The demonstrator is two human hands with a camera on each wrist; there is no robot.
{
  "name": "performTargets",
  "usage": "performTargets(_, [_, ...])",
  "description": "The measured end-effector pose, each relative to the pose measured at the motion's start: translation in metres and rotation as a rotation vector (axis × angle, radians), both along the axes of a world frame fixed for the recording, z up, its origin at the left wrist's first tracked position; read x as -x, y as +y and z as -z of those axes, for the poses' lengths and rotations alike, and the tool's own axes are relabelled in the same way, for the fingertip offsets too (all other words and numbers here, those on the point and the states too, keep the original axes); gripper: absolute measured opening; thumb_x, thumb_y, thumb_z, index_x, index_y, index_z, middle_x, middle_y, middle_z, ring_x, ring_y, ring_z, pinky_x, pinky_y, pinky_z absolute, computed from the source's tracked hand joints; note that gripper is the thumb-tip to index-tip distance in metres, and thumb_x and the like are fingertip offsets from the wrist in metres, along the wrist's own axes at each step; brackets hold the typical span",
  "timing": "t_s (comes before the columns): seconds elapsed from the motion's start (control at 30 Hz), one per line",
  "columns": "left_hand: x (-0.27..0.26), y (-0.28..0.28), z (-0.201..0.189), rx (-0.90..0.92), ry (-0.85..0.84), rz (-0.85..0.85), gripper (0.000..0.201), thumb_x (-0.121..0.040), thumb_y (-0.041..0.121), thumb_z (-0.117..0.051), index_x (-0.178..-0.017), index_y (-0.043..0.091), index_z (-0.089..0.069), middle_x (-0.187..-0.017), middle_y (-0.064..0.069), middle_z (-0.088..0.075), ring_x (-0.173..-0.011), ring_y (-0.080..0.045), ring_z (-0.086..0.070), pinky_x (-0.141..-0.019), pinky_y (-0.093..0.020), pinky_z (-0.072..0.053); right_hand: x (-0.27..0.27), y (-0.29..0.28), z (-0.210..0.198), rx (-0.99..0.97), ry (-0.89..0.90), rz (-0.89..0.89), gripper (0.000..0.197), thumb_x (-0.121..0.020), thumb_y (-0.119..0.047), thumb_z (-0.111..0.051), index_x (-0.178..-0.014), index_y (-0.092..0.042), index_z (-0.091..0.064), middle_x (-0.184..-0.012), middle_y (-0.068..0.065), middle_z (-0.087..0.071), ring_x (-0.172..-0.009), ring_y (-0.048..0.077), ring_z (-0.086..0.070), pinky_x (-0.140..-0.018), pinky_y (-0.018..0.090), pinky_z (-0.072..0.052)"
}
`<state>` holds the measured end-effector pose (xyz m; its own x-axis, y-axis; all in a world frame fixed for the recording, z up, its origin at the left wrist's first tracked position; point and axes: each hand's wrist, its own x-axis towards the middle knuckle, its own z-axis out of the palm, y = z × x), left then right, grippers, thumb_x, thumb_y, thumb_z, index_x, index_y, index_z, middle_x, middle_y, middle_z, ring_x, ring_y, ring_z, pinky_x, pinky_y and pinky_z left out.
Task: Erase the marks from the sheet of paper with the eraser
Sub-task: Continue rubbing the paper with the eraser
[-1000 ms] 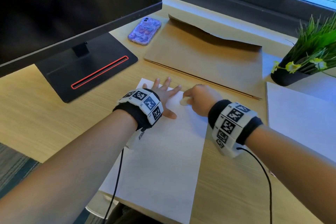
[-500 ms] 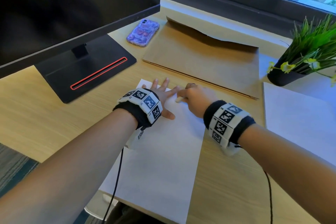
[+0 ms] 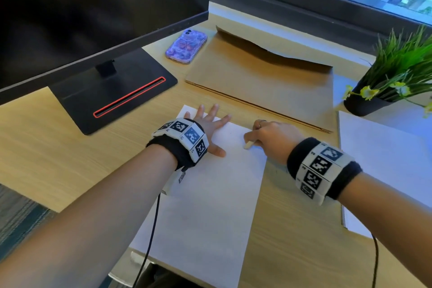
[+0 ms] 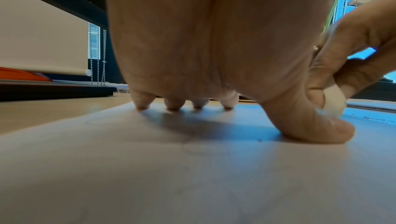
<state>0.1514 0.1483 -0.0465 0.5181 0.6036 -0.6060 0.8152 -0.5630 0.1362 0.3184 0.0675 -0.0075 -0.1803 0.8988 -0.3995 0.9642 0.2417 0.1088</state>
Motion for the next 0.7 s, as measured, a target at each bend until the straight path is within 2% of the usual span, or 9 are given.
performTargets(0.07, [0.0, 0.0, -0.001, 0.004, 0.001, 0.001, 0.104, -0.079, 0.062, -0.059, -0.146, 0.039, 0.017, -0.152, 0.0, 0.032, -0.142, -0.035, 0.021, -0.113, -0.06, -0.002, 0.0, 0.004, -0.002, 0.004, 0.007, 0.017, 0.03, -0.096, -0.013, -0.044, -0.113, -0.035, -0.055, -0.106, -0.003, -0.046, -0.085, 0.019, -0.049, -0.065, 0.029, -0.038])
performTargets(0.17, [0.001, -0.001, -0.001, 0.002, -0.005, -0.006, 0.103, -0.079, 0.062, -0.059, -0.146, 0.039, 0.017, -0.152, 0.001, 0.031, -0.142, -0.034, 0.021, -0.113, -0.059, -0.002, 0.014, 0.016, 0.001, -0.102, 0.148, 0.084, 0.028, -0.096, -0.017, -0.046, -0.116, -0.033, -0.056, -0.104, -0.002, -0.046, -0.089, 0.022, -0.054, -0.069, 0.034, -0.047])
performTargets(0.23, [0.001, -0.001, -0.001, 0.005, -0.012, -0.008, 0.104, -0.079, 0.063, -0.059, -0.146, 0.039, 0.017, -0.153, 0.001, 0.031, -0.142, -0.034, 0.021, -0.113, -0.059, -0.002, 0.023, 0.019, 0.006, -0.137, 0.179, 0.077, 0.026, -0.096, -0.017, -0.047, -0.115, -0.032, -0.056, -0.101, -0.002, -0.043, -0.089, 0.024, -0.053, -0.067, 0.032, -0.043])
performTargets(0.33, [0.001, 0.0, -0.002, 0.002, 0.005, -0.001, 0.104, -0.079, 0.063, -0.058, -0.146, 0.039, 0.017, -0.153, 0.001, 0.031, -0.142, -0.034, 0.021, -0.113, -0.059, -0.002, 0.016, 0.009, 0.005, -0.084, 0.067, 0.038, 0.026, -0.096, -0.015, -0.046, -0.114, -0.032, -0.054, -0.105, -0.001, -0.044, -0.088, 0.022, -0.05, -0.067, 0.03, -0.033])
performTargets(0.43, [0.001, -0.001, -0.002, 0.007, 0.015, 0.007, 0.104, -0.08, 0.062, -0.058, -0.146, 0.038, 0.018, -0.152, 0.0, 0.032, -0.142, -0.034, 0.02, -0.113, -0.058, -0.002, -0.005, -0.007, 0.0, -0.002, -0.027, 0.023, 0.027, -0.096, -0.015, -0.045, -0.111, -0.036, -0.052, -0.106, -0.004, -0.046, -0.092, 0.019, -0.05, -0.076, 0.029, -0.033])
performTargets(0.5, [0.002, -0.002, -0.003, 0.011, -0.001, 0.005, 0.104, -0.079, 0.063, -0.058, -0.146, 0.037, 0.017, -0.152, 0.0, 0.031, -0.142, -0.034, 0.02, -0.113, -0.058, -0.001, -0.016, -0.013, -0.001, 0.034, -0.004, 0.072, 0.029, -0.096, -0.016, -0.045, -0.113, -0.038, -0.055, -0.107, -0.004, -0.048, -0.101, 0.019, -0.052, -0.083, 0.031, -0.036])
performTargets(0.6, [0.003, -0.005, -0.005, -0.003, -0.038, -0.041, 0.106, -0.079, 0.061, -0.06, -0.147, 0.035, 0.017, -0.153, -0.001, 0.029, -0.143, -0.033, 0.018, -0.113, -0.058, -0.001, -0.024, -0.014, -0.003, -0.015, 0.343, 0.362, 0.028, -0.095, -0.019, -0.05, -0.12, -0.025, -0.061, -0.118, 0.0, -0.055, -0.11, 0.021, -0.051, -0.091, 0.029, -0.037])
performTargets(0.63, [0.003, -0.008, -0.006, -0.018, -0.04, -0.074, 0.107, -0.079, 0.06, -0.061, -0.148, 0.032, 0.016, -0.154, -0.002, 0.029, -0.143, -0.033, 0.018, -0.113, -0.058, -0.001, -0.024, -0.012, -0.004, -0.066, 0.473, 0.443, 0.027, -0.095, -0.019, -0.052, -0.119, -0.019, -0.063, -0.119, 0.002, -0.055, -0.11, 0.021, -0.051, -0.091, 0.027, -0.037])
performTargets(0.7, [0.001, -0.016, -0.008, -0.067, -0.016, -0.135, 0.11, -0.08, 0.059, -0.061, -0.149, 0.02, 0.015, -0.154, -0.005, 0.028, -0.143, -0.033, 0.016, -0.113, -0.058, -0.002, -0.017, -0.008, -0.004, -0.143, 0.588, 0.495, 0.025, -0.092, -0.019, -0.057, -0.115, -0.013, -0.065, -0.117, 0.003, -0.057, -0.105, 0.018, -0.05, -0.086, 0.023, -0.035])
